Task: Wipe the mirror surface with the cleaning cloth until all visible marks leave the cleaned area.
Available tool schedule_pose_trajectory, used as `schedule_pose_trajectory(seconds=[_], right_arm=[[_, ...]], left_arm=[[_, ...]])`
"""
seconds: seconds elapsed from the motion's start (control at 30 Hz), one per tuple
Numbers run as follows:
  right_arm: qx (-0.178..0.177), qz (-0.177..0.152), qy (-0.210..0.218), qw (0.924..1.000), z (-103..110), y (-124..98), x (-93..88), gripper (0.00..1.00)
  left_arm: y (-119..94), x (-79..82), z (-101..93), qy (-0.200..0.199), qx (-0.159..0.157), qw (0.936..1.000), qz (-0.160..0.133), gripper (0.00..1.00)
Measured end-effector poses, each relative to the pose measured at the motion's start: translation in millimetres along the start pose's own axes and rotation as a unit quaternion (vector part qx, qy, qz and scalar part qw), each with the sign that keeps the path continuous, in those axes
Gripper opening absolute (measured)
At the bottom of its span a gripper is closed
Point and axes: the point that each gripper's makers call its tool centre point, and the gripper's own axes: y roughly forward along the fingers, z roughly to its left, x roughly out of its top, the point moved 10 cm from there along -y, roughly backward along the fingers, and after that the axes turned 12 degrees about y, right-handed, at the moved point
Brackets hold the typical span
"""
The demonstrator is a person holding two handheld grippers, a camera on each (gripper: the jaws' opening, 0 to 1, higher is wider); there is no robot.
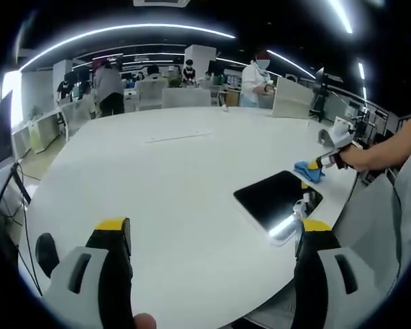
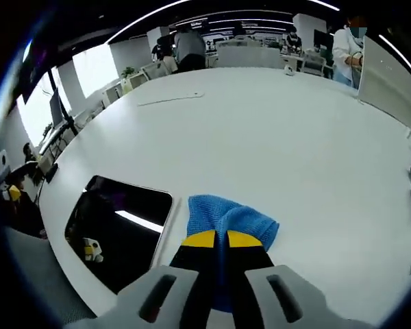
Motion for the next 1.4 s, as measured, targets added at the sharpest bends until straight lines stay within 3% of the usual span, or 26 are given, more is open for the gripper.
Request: schedule_pose_trajectory(seconds=[0.53,0.73,0.9,0.97,1.03,1.33,1.4], right_arm=[[0.036,-0.004,0.017,0.9992,25.2,1.2,20.0,0.0],[0.049,0.011,0.048,0.9976,35.9,8.2,20.1,0.0],[0.062,0.016,0.03,0.9975,52.6,17.7,21.7,0.0],[0.047,0.017,0.015,0.9987,56.1,19.6,21.8,0.0],[0.06,0.027,0.009,0.9978,64.2,21.4,21.0,0.0],[0.045,0.046,-0.007,0.9979,81.2,34.2,16.7,0.0],[0.036,0.048,-0.033,0.9977,82.6,37.5,16.7,0.0]], left_arm=[[0.3,-3.3,6.8,0.004,0.005,1.0,-0.004,0.99],[-1.0,-1.2,7.1,0.008,0.007,0.9999,-0.001,0.99],[-2.9,2.8,6.1,0.01,0.007,0.9999,-0.006,0.99],[-3.0,2.9,5.2,0.014,0.004,0.9999,-0.004,0.99],[-3.3,3.1,4.9,0.016,0.004,0.9999,-0.003,0.99],[-7.8,4.3,0.8,0.017,0.007,0.9998,-0.007,0.99],[-9.0,4.6,-2.2,0.017,0.007,0.9998,-0.007,0.99]])
